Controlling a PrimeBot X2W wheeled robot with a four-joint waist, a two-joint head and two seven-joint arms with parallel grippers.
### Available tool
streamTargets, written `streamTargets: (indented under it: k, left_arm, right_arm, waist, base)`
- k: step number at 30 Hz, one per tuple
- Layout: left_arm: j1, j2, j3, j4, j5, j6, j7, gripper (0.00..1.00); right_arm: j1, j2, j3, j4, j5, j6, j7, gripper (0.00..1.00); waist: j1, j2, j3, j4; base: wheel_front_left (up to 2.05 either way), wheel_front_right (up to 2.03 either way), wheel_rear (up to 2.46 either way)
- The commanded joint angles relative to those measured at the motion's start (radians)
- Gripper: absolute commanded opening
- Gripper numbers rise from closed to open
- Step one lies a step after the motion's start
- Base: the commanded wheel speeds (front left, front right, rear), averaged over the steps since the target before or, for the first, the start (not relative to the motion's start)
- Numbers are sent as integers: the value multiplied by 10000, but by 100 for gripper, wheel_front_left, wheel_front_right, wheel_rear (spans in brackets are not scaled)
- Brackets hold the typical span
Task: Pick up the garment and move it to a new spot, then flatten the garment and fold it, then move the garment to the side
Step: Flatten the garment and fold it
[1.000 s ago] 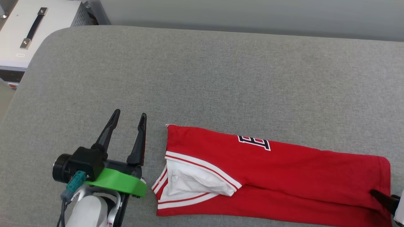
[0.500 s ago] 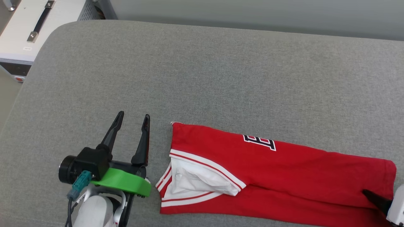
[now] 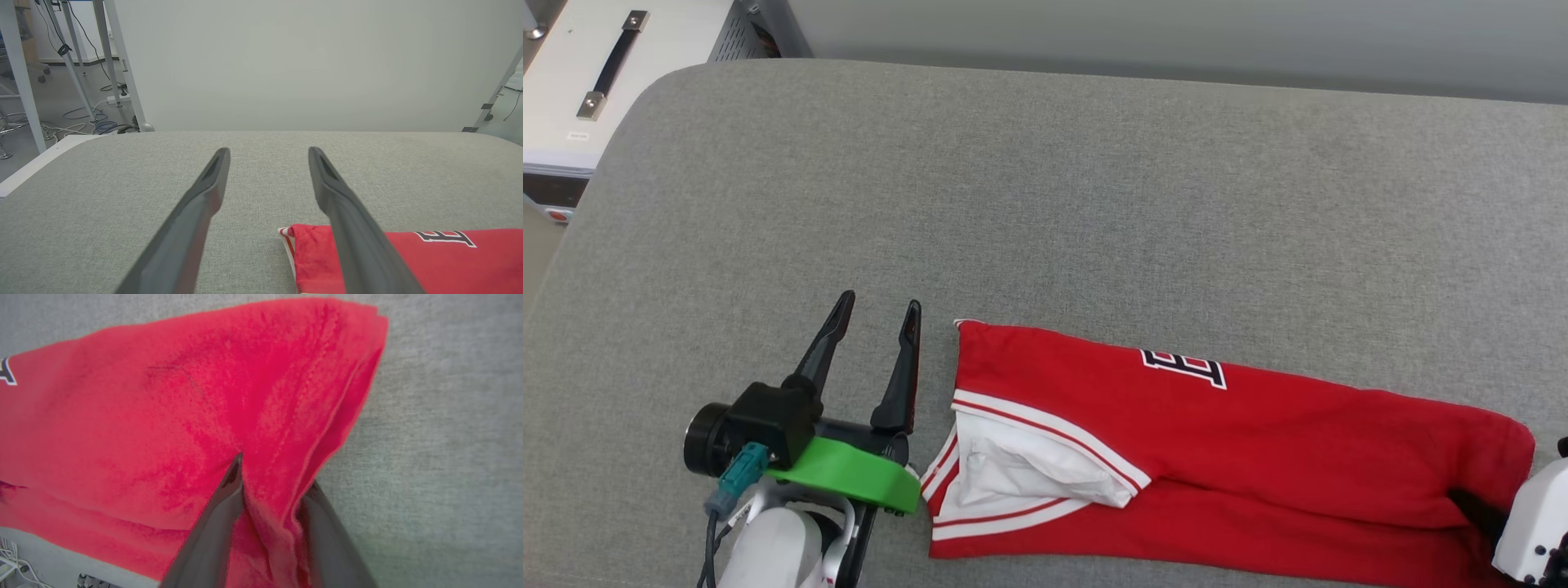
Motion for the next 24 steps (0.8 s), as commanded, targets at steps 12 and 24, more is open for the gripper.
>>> streamTargets:
  k: [12,24]
  left_arm:
    - [57,110,72,147,-164,-32,-57,100]
    - [126,23,85,210,-222,-32,-57,100]
  right_arm:
    - [-175,-854,185,755,148,10,-1305,0]
    - [-489,-1466,-1285,1521,-1834,10,-2188,0]
  waist:
    - [0,0,-302,-128]
    - [0,0,-587,-88]
  base:
    - [0,0,0]
    - [0,0,0]
